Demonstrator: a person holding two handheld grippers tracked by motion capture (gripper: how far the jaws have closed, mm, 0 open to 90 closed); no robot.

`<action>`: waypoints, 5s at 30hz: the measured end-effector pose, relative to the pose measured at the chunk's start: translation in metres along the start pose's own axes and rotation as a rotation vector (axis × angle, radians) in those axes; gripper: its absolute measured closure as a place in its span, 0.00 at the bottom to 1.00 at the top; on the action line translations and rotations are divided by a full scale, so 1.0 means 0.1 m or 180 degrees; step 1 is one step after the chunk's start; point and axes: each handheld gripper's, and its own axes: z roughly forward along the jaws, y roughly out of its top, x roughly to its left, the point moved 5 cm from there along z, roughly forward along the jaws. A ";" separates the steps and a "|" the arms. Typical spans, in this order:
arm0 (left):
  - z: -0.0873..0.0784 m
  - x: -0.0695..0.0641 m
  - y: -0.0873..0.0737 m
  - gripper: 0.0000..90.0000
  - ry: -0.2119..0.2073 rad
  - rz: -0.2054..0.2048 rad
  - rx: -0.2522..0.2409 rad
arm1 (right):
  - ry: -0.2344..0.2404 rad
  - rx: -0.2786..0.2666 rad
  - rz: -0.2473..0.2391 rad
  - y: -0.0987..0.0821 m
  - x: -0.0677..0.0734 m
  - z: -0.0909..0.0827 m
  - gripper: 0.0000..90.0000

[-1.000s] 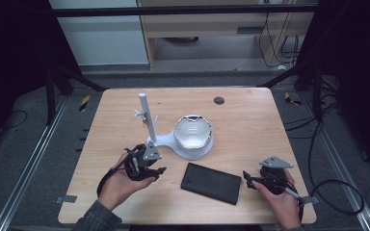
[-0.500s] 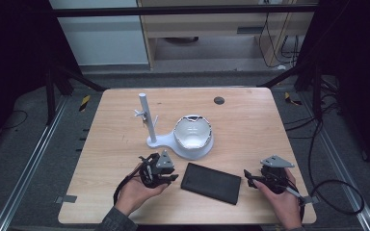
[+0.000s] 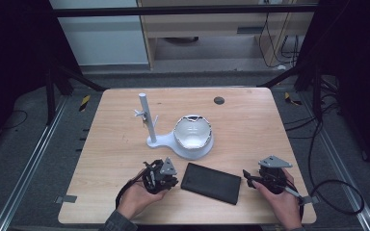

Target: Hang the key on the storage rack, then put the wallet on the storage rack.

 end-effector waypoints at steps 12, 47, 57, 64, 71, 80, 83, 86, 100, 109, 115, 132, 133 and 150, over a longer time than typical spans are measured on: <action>0.04 -0.04 0.01 0.97 -0.0065 0.0037 0.0030 | 0.0013 -0.0031 0.0022 0.01 -0.02 -0.03 0.30; 0.21 -0.08 -0.01 1.00 -0.0074 0.0159 0.0319 | 0.0052 0.0007 0.0011 0.00 0.00 -0.02 0.28; 0.24 -0.09 -0.01 0.99 -0.0091 0.0167 0.0332 | 0.0046 -0.0003 0.0015 0.01 -0.01 -0.02 0.28; 0.22 -0.07 -0.01 0.99 -0.0106 0.0140 0.0263 | 0.0052 -0.0015 0.0015 0.01 0.00 -0.03 0.28; 0.16 -0.04 0.02 0.98 -0.0142 0.0042 0.0110 | 0.0194 -0.0039 -0.0032 0.03 0.07 -0.03 0.28; 0.11 -0.01 0.10 0.98 -0.0158 -0.0066 -0.0113 | 0.0313 0.0020 0.0033 0.01 0.13 0.00 0.27; 0.11 -0.01 0.14 0.99 -0.0209 -0.0131 -0.0215 | 0.0348 0.0048 0.0081 0.00 0.14 0.02 0.27; 0.12 -0.01 0.17 0.98 -0.0203 -0.0135 -0.0230 | 0.0385 0.0042 0.0127 0.00 0.14 0.03 0.28; 0.20 0.01 0.26 0.96 -0.0196 -0.0119 -0.0214 | 0.0549 -0.0088 0.0078 0.14 0.29 -0.07 0.21; 0.19 0.05 0.36 0.93 -0.0169 -0.0102 -0.0197 | 0.0853 -0.0105 -0.0189 0.42 0.66 -0.18 0.14; 0.19 0.08 0.39 0.93 -0.0162 -0.0111 -0.0182 | 0.0995 -0.0044 -0.0377 0.48 0.84 -0.15 0.14; 0.22 0.13 0.44 0.93 -0.0152 -0.0117 -0.0119 | 0.1199 0.0250 -0.0778 0.53 1.14 -0.02 0.14; 0.22 0.13 0.45 0.93 -0.0138 -0.0123 -0.0122 | 0.1190 0.0259 -0.0790 0.52 1.15 -0.01 0.15; 0.23 0.14 0.47 0.94 -0.0159 -0.0144 -0.0133 | 0.1065 0.0486 -0.0896 0.46 1.17 0.18 0.26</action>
